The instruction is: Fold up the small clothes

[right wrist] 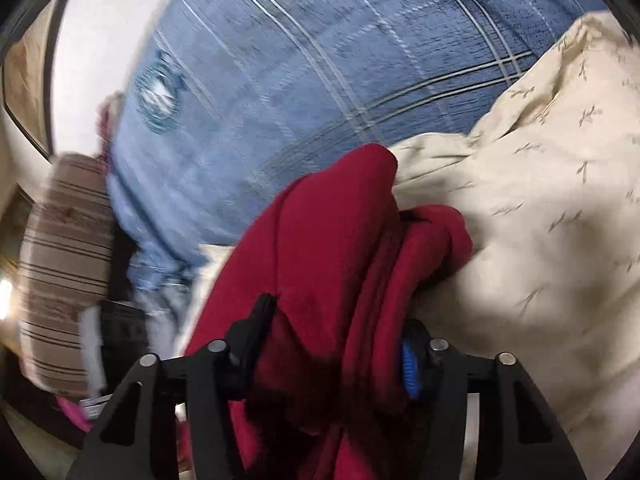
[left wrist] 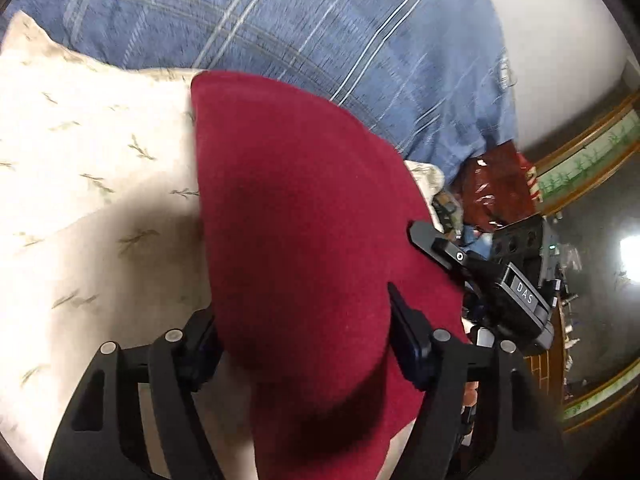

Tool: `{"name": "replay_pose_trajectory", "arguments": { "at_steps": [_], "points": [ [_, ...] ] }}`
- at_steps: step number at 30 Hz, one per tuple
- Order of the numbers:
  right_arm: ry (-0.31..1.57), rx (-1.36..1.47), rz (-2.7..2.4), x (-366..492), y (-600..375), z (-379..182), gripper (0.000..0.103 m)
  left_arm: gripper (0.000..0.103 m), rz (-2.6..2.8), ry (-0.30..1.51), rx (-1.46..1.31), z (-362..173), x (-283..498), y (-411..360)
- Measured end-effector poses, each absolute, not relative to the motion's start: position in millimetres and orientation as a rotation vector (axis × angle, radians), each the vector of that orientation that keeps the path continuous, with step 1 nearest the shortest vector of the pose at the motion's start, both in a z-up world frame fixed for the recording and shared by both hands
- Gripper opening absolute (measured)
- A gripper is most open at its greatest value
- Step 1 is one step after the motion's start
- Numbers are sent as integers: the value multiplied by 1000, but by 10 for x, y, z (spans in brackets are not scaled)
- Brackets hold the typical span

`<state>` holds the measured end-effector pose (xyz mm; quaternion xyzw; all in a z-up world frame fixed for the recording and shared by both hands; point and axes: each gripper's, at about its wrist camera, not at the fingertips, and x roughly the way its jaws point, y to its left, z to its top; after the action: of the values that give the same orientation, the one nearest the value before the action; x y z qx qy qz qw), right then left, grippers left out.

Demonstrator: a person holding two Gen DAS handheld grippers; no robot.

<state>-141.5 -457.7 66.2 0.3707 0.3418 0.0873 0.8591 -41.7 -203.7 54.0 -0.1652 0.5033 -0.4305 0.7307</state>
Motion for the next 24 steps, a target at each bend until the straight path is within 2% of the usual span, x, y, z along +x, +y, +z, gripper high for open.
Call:
{"name": "replay_pose_trajectory", "arguments": {
  "at_steps": [5,7,8,9,12,16,20,22,23,24],
  "points": [
    [736,804,308,-1760,-4074,782,54,70,-937,1053,-282,918,-917,-1483],
    [772,790,332,-1917,-3840,671,59,71,-924,1049,-242,886,-1128,-1297],
    [806,788,331,-1976,-3747,576,66,71,-905,1073,-222,788,-1216,-1209],
    [851,776,323,-2020,-3678,482,68,71,-883,1114,-201,647,-1271,-1151],
    [872,763,286,-2207,-3693,387,68,72,-825,1156,-176,354,-1339,-1061],
    [764,760,179,-2359,-3963,642,68,76,-785,1031,-119,494,-1451,-1025],
    [790,465,-41,-2110,-3932,773,65,79,-751,999,-128,496,-1408,-1077],
    [858,348,-49,-1944,-3839,650,61,80,-754,981,-125,482,-1416,-1066],
    [879,318,-68,-1858,-3810,596,55,80,-760,966,-119,472,-1422,-1063],
    [875,305,-104,-1757,-3804,554,54,81,-765,955,-115,457,-1433,-1077]
  ]
}}
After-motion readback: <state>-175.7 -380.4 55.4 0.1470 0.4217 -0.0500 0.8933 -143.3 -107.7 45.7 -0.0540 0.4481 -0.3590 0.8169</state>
